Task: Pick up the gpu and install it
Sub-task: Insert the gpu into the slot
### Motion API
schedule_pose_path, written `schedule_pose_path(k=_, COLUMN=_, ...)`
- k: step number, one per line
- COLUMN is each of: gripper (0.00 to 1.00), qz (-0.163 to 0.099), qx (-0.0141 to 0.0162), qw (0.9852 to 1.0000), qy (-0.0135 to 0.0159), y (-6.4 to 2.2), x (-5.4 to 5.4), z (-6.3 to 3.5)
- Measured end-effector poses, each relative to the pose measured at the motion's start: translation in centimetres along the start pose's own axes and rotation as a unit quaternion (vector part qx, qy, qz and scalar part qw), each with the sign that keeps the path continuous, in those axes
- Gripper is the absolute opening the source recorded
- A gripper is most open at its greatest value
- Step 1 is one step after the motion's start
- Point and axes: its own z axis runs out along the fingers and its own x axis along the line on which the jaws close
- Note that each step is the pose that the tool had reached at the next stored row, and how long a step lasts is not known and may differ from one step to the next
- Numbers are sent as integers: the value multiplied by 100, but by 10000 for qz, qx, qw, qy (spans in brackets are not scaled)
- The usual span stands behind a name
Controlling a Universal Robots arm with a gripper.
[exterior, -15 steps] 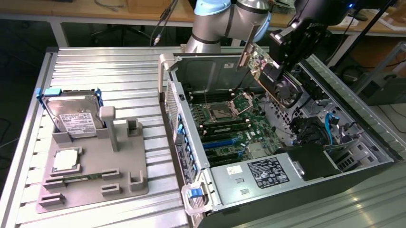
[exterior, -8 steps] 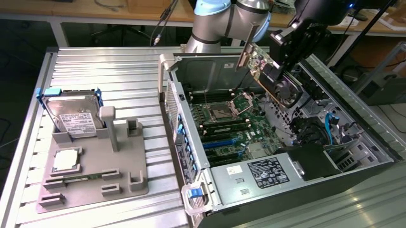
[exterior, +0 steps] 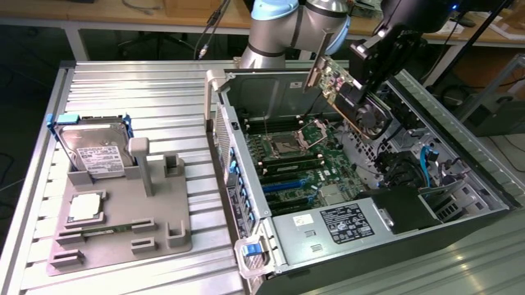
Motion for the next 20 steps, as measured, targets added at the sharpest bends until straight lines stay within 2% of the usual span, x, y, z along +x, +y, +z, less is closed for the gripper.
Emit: schedule_pose_path(k=20, gripper=27, qz=-310, qx=-1, qw=9995, qy=13, y=0, x=0, z=0)
